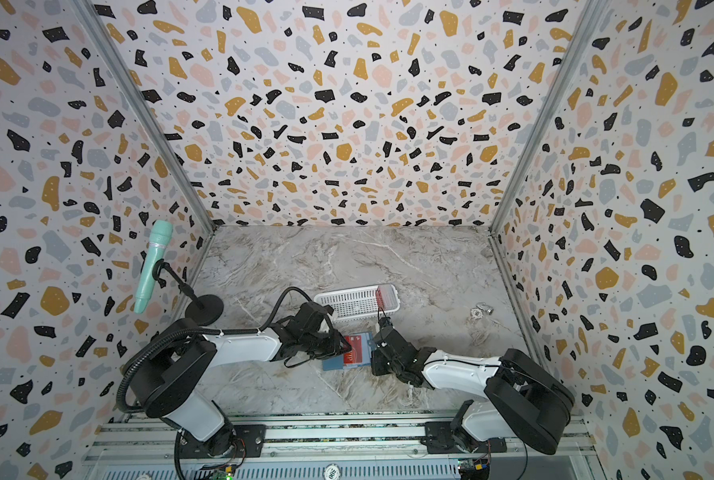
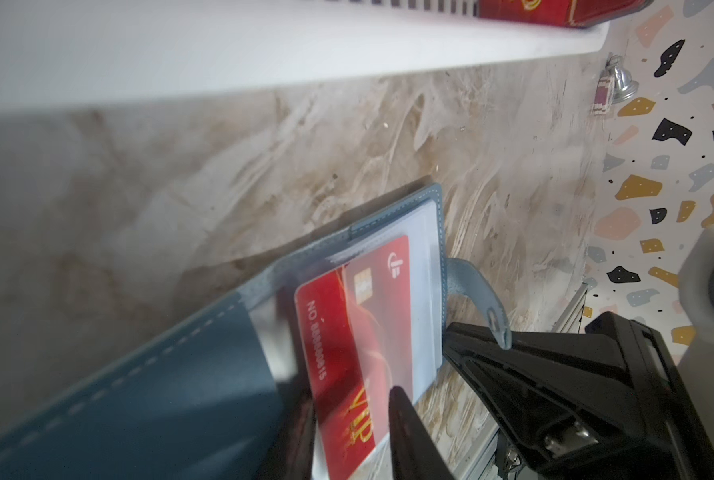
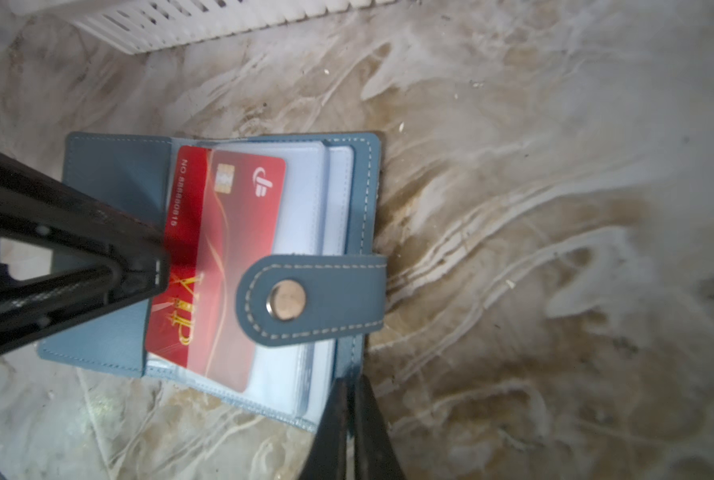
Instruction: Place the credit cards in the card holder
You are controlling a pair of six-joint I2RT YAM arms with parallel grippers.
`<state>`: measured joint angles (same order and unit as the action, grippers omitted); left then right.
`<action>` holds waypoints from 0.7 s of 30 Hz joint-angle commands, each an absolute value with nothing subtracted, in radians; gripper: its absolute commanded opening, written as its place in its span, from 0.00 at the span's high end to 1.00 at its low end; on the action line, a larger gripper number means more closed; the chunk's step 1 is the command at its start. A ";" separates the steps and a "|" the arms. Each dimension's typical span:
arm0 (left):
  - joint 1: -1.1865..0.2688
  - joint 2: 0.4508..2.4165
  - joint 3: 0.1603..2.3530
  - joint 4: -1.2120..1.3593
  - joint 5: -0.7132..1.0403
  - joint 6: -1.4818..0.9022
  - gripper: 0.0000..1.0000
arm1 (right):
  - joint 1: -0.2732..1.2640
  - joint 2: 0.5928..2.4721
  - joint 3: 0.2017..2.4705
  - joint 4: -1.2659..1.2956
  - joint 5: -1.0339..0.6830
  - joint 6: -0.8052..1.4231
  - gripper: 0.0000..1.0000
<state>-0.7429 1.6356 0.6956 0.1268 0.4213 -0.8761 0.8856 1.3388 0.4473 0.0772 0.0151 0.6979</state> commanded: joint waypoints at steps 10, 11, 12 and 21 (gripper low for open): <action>-0.771 1.666 0.741 0.120 0.440 -0.906 0.68 | 0.899 1.367 0.443 0.024 0.005 0.695 0.92; -0.772 1.665 0.740 0.121 0.440 -0.907 0.68 | 0.899 1.367 0.443 0.023 0.005 0.696 0.92; -0.773 1.664 0.740 0.122 0.441 -0.907 0.68 | 0.898 1.367 0.443 0.024 0.007 0.696 0.92; -0.788 1.672 0.755 0.131 0.460 -0.912 0.69 | 0.900 1.368 0.445 0.028 0.003 0.695 0.92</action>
<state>-0.7803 1.6615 0.7208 0.1284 0.4351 -0.9054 0.8867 1.3392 0.4473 0.0780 0.0166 0.6979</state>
